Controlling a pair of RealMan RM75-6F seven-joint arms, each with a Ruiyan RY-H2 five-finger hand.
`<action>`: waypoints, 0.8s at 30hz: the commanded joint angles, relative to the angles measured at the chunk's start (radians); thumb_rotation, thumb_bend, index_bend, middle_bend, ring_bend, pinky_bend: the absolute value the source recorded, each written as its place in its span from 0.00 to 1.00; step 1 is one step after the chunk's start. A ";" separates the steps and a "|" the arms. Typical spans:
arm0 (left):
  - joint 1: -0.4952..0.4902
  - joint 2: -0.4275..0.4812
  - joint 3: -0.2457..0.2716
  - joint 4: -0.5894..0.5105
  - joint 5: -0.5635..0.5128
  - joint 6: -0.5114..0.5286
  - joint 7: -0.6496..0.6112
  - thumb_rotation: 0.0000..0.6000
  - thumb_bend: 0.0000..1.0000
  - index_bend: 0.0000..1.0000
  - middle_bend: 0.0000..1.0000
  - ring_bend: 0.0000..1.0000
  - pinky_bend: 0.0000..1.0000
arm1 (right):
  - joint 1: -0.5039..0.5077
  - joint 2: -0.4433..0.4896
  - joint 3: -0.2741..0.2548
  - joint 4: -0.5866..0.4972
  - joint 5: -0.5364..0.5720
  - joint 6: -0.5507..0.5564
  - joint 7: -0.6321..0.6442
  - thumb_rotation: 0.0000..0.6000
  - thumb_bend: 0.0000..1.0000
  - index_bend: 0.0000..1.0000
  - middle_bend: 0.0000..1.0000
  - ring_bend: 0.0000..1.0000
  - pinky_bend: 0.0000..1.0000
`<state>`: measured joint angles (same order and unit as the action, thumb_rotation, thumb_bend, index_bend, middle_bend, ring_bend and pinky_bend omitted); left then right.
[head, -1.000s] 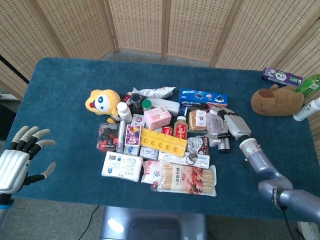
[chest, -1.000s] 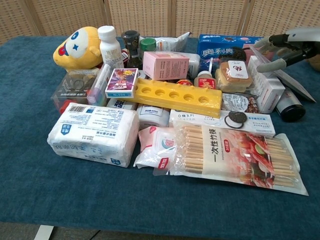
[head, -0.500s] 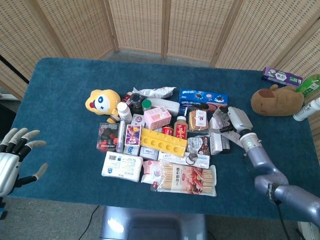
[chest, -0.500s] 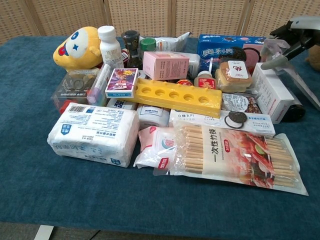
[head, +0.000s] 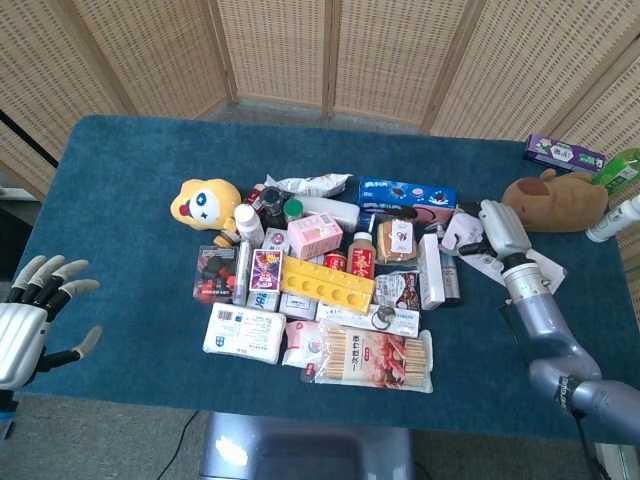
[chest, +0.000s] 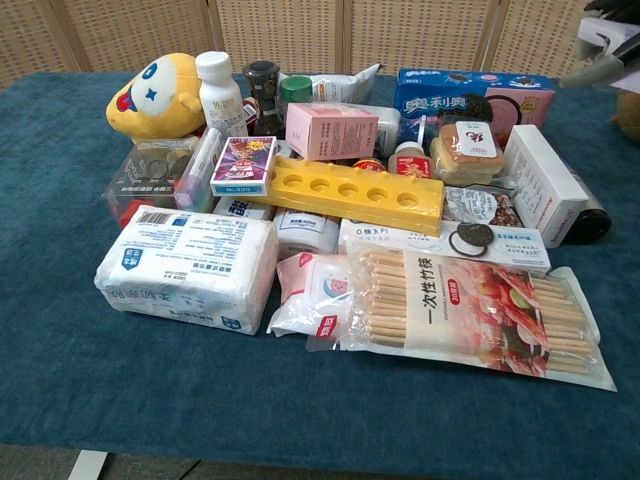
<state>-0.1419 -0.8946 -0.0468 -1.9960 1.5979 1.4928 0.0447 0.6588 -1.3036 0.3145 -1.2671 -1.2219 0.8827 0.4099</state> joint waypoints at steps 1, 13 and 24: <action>-0.001 -0.004 0.000 0.005 0.000 -0.003 -0.004 0.87 0.36 0.29 0.19 0.11 0.00 | -0.016 0.057 0.021 -0.087 0.012 0.038 -0.050 1.00 0.06 0.61 1.00 1.00 0.72; 0.009 -0.004 0.010 0.021 0.029 0.014 -0.027 0.87 0.36 0.29 0.19 0.11 0.00 | -0.011 0.196 0.077 -0.358 0.062 0.076 -0.164 1.00 0.06 0.60 1.00 1.00 0.72; 0.020 0.003 0.017 0.041 0.050 0.033 -0.057 0.86 0.36 0.29 0.19 0.11 0.00 | 0.011 0.248 0.117 -0.447 0.110 0.091 -0.200 1.00 0.06 0.60 1.00 1.00 0.71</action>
<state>-0.1221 -0.8920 -0.0301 -1.9549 1.6473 1.5257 -0.0123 0.6685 -1.0593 0.4285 -1.7088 -1.1161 0.9715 0.2126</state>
